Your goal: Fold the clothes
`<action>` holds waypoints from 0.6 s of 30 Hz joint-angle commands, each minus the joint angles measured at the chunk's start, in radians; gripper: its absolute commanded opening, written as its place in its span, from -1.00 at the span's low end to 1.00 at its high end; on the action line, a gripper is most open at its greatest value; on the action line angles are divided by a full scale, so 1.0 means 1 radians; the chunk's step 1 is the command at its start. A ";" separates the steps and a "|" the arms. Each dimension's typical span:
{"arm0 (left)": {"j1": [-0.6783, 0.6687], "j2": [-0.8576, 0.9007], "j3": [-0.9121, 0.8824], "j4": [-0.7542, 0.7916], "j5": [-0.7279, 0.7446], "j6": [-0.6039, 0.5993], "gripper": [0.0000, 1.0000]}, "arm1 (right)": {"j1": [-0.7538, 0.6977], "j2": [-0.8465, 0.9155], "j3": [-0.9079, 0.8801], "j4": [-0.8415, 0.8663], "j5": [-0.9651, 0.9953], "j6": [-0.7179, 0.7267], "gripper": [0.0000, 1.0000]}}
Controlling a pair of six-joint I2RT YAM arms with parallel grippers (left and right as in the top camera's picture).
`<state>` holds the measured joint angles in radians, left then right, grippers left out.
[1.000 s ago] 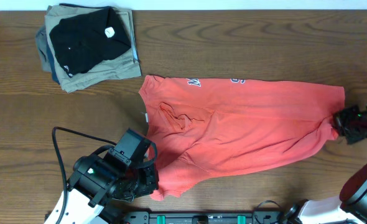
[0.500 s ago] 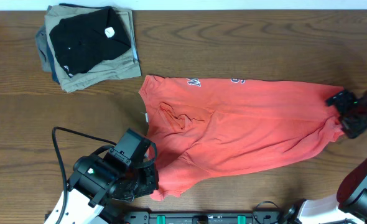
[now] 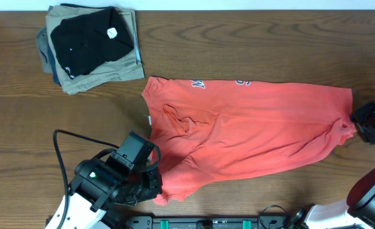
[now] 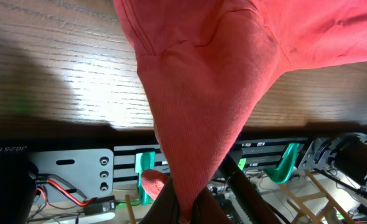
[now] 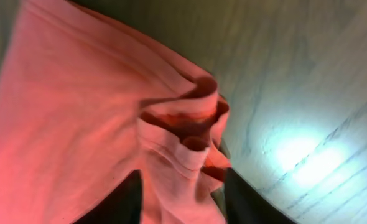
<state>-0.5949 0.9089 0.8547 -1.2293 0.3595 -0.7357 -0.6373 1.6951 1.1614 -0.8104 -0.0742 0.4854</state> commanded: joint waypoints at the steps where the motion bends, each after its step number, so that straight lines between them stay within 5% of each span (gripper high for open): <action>1: -0.001 -0.002 0.012 -0.002 -0.014 0.009 -0.85 | -0.003 0.011 -0.044 0.016 0.005 0.005 -0.23; 12: -0.001 -0.002 0.012 0.005 -0.014 0.009 -0.87 | 0.031 0.012 -0.130 0.106 -0.074 0.008 -0.28; 18: -0.001 -0.002 0.012 0.005 -0.014 0.009 -0.86 | 0.100 0.024 -0.130 0.142 -0.072 0.010 -0.15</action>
<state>-0.5949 0.9089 0.8547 -1.2232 0.3595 -0.7353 -0.5697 1.6955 1.0370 -0.6792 -0.1341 0.4911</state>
